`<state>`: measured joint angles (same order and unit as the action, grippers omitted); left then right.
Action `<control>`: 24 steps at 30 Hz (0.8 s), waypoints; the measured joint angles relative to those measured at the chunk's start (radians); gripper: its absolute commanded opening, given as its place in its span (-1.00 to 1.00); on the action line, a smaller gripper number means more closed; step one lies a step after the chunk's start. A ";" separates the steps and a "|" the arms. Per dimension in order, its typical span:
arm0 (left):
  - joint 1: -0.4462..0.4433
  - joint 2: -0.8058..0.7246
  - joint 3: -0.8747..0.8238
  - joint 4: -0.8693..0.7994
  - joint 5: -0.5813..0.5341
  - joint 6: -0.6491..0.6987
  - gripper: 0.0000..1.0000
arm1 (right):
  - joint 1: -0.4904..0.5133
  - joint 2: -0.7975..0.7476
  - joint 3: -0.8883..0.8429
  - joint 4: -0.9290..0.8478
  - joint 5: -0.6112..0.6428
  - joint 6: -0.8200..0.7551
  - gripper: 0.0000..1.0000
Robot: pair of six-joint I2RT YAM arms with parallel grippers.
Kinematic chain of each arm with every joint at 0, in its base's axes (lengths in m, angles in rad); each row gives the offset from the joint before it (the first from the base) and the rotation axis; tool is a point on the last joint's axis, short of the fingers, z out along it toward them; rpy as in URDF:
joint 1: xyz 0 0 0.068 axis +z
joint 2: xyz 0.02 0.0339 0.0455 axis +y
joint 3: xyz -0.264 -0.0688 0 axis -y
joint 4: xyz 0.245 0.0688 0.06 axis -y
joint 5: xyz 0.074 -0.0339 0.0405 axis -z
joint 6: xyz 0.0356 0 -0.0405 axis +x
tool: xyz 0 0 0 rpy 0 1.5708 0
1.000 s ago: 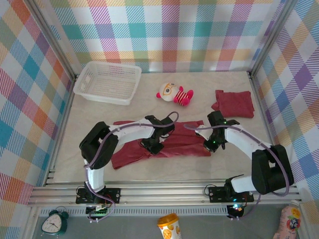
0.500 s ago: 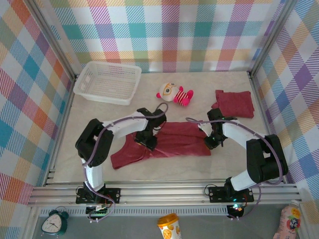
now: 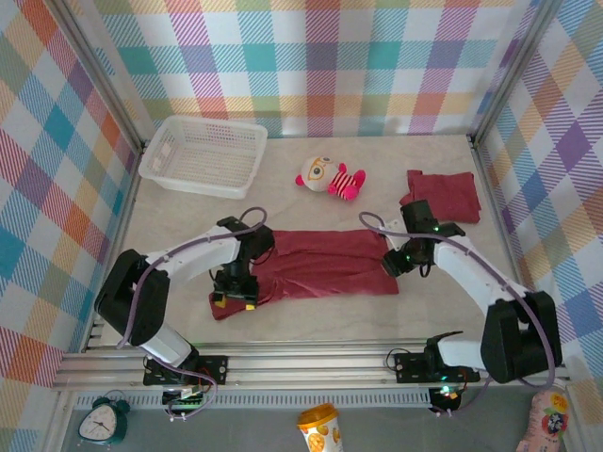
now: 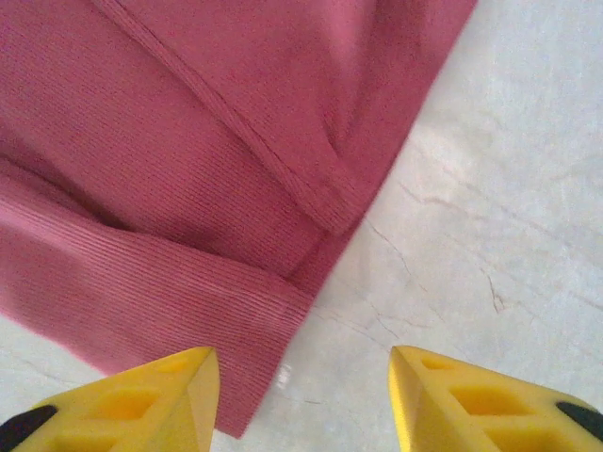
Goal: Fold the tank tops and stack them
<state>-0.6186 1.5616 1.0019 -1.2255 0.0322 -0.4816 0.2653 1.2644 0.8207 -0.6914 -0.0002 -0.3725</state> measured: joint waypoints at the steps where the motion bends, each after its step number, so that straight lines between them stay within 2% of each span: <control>1: 0.018 -0.016 -0.029 0.001 -0.004 -0.023 0.20 | 0.005 -0.021 -0.002 0.007 -0.021 0.002 0.05; 8: 0.105 -0.111 -0.150 0.047 -0.052 -0.131 0.16 | 0.092 -0.096 -0.066 0.063 -0.122 0.021 0.07; 14: 0.142 -0.119 -0.195 0.115 -0.072 -0.184 0.11 | 0.143 -0.105 -0.117 0.077 -0.143 0.026 0.07; 19: 0.169 -0.119 -0.241 0.179 -0.078 -0.222 -0.07 | 0.154 -0.105 -0.121 0.089 -0.143 0.025 0.07; 24: 0.177 -0.123 -0.277 0.235 -0.074 -0.255 -0.34 | 0.154 -0.105 -0.121 0.090 -0.140 0.024 0.07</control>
<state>-0.4416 1.4384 0.7246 -0.9901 -0.0418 -0.7368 0.4194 1.1599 0.6998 -0.6014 -0.1398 -0.3485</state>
